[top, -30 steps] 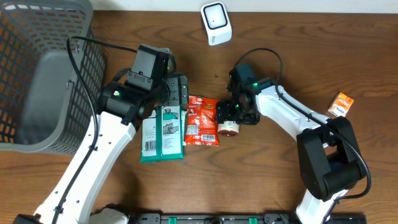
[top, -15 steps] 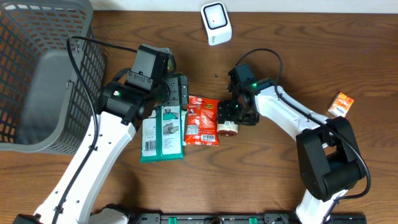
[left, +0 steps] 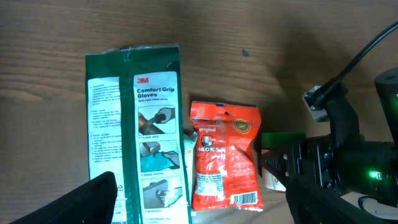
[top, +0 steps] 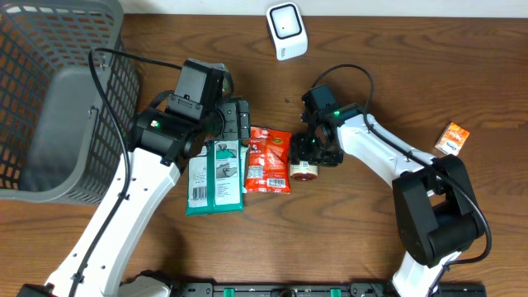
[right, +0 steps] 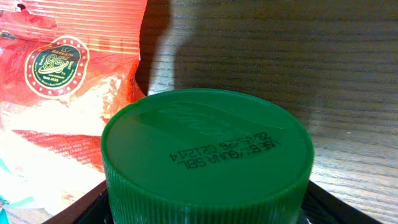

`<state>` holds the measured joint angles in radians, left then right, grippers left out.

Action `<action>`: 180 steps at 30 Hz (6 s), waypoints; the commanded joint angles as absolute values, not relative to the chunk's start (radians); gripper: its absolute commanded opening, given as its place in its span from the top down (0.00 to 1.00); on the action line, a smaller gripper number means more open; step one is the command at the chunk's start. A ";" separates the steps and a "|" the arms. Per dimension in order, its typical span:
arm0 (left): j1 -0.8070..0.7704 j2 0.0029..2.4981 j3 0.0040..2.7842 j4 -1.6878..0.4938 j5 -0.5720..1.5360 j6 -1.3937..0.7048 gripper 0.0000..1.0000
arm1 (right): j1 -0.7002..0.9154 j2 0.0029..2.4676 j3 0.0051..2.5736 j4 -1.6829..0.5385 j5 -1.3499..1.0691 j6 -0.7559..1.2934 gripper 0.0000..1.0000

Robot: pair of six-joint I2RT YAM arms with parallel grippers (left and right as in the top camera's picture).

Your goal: Scan the item barcode

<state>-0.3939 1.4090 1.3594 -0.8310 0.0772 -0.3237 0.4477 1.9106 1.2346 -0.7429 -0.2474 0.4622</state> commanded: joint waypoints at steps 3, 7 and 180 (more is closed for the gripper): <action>-0.394 1.412 1.377 -0.832 0.082 -0.314 0.13 | 0.452 1.911 1.229 -0.752 -0.225 0.429 0.40; -0.394 1.412 1.377 -0.832 0.082 -0.314 0.13 | 0.451 1.901 1.243 -0.751 -0.225 0.429 0.44; -0.394 1.412 1.377 -0.832 0.082 -0.315 0.13 | 0.207 2.132 1.850 -1.092 -0.339 0.449 0.01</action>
